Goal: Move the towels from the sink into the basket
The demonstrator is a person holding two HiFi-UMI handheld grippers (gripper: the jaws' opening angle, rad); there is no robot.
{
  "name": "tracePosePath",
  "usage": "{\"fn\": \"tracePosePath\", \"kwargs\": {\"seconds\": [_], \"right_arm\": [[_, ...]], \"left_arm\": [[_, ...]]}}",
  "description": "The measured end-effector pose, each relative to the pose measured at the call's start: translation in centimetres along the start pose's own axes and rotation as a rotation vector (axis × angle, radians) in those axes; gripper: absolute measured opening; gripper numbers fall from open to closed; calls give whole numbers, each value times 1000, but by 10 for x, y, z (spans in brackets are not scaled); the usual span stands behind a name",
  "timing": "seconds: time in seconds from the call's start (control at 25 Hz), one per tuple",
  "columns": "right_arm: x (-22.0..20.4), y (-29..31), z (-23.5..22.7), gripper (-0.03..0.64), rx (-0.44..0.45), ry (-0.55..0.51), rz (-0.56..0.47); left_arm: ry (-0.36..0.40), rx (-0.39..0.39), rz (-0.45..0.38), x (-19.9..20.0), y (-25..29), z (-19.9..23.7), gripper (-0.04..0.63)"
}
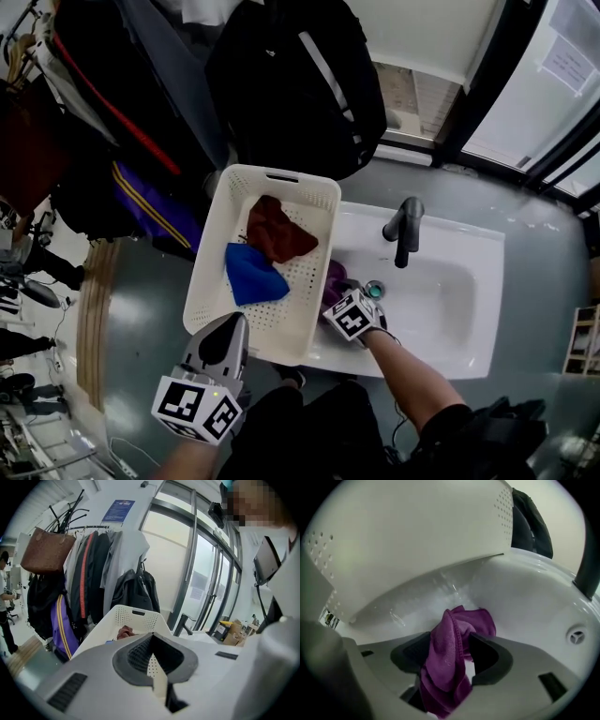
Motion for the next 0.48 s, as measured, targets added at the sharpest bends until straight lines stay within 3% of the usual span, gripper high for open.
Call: {"fn": "tracePosePath", "kwargs": {"seconds": [0.28,0.48], "right_arm": [[-4,5,-3,145,9,41,19],[-2,-11,-1,106,10,38,7]], "left_arm": [[17,-9,-4,0,-1,2,3],[23,-14,-23,7,-1,-1,3]]}}
Point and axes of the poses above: the fingertips, and each gripper's own axes: y forward along the fingers, z to its left, x out of its top, the point moved 1 cm from there along -y, backward along the fingers, and after that the axes turned 13 degrees about y, right-handed, at the moved point
